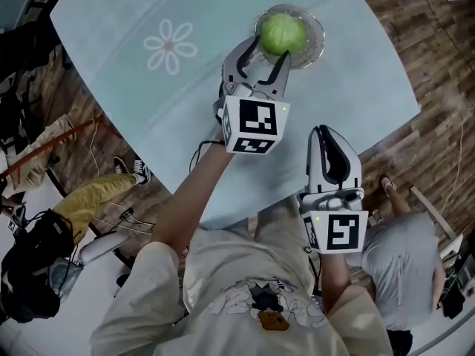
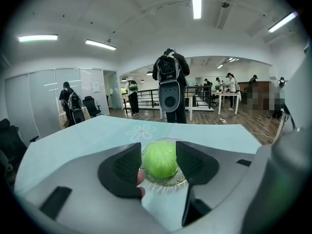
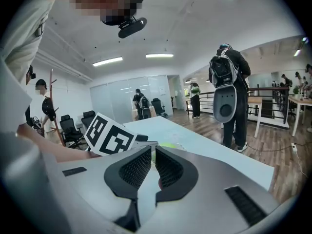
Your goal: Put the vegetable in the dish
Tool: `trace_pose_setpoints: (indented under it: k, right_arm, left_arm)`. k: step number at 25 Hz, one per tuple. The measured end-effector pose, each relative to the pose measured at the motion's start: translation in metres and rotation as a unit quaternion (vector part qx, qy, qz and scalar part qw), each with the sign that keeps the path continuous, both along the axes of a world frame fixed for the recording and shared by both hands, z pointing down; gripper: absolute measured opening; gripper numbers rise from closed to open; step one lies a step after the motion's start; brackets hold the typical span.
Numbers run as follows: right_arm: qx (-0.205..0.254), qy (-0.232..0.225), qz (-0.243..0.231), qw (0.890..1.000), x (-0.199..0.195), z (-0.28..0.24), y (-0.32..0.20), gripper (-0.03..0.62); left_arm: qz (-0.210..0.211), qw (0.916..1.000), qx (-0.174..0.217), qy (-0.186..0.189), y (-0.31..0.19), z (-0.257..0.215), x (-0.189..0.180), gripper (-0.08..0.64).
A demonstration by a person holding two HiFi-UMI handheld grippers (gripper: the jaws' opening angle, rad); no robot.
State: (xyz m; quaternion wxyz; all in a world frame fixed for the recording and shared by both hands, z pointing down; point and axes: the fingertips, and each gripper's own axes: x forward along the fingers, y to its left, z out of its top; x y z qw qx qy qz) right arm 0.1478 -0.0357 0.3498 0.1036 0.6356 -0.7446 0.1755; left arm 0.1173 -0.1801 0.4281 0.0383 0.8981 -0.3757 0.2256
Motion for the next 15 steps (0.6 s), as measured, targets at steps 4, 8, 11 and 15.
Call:
trace_pose_setpoints:
  k: [4, 8, 11, 15]
  right_arm:
    - [0.009, 0.004, -0.004, 1.0, -0.007, -0.009, 0.015, 0.04]
    - [0.015, 0.014, -0.007, 1.0, -0.018, -0.018, 0.026, 0.04]
    - [0.02, 0.022, -0.012, 0.999, -0.026, -0.028, 0.032, 0.04]
    - [0.027, 0.028, -0.011, 0.999, -0.032, -0.039, 0.042, 0.04]
  left_arm:
    - [-0.021, 0.9997, -0.003, 0.008, 0.018, -0.009, -0.019, 0.134]
    - [-0.05, 0.9987, 0.005, 0.007, 0.027, -0.02, -0.046, 0.036]
    - [-0.05, 0.9985, 0.021, 0.004, 0.031, -0.04, -0.061, 0.008]
    - [-0.051, 0.9985, 0.018, 0.011, 0.048, -0.058, -0.079, 0.008]
